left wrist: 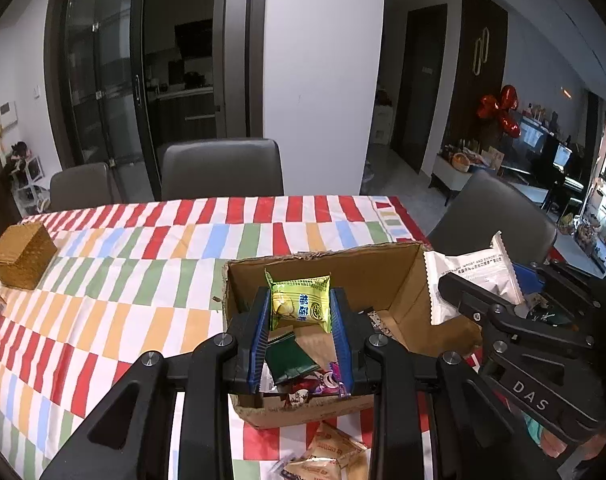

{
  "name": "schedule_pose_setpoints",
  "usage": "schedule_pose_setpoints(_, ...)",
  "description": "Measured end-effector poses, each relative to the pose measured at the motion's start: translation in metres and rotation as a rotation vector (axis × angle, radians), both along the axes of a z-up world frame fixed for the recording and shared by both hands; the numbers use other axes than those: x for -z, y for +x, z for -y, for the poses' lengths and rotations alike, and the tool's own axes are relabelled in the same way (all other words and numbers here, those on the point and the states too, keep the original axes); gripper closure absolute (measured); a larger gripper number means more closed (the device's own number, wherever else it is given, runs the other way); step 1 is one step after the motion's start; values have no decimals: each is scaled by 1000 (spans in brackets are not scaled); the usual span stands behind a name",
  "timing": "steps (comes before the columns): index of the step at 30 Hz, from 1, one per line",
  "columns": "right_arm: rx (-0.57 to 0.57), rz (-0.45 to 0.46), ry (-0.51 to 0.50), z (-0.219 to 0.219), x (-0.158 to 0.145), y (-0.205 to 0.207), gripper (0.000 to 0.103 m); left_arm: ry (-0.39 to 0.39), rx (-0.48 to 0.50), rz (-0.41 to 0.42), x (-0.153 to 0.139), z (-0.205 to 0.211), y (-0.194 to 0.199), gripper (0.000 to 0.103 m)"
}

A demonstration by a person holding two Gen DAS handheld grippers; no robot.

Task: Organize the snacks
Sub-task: 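Open both grippers to drop the candy and pastry pack into the box, then move both open grippers back toward the last snacks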

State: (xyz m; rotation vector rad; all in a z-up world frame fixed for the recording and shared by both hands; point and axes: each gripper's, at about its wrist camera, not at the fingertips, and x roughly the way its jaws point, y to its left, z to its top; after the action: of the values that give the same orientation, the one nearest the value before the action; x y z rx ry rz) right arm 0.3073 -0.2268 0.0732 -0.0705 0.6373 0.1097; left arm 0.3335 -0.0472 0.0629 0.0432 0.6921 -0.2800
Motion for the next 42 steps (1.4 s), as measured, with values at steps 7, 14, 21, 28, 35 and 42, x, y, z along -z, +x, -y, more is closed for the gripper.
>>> schedule_pose_setpoints(7, 15, -24, -7, 3, 9, 15, 57, 29, -34, -31, 8, 4, 18, 62)
schedule_pose_setpoints(14, 7, -43, -8, 0, 14, 13, 38, 68, -72, -2, 6, -2, 0, 44)
schedule_pose_setpoints(21, -23, 1, -17, -8, 11, -14, 38, 82, -94, 31, -2, -16, -29, 37)
schedule_pose_setpoints(28, -78, 32, -6, -19, 10, -45, 38, 89, -126, 42, -4, -29, -65, 34)
schedule_pose_setpoints(35, -129, 10, -6, -29, 25, -71, 38, 97, -125, 15, 12, -37, -95, 34)
schedule_pose_setpoints(42, -176, -55, -24, -41, 52, -88, 38, 121, -142, -34, 39, -43, -116, 33)
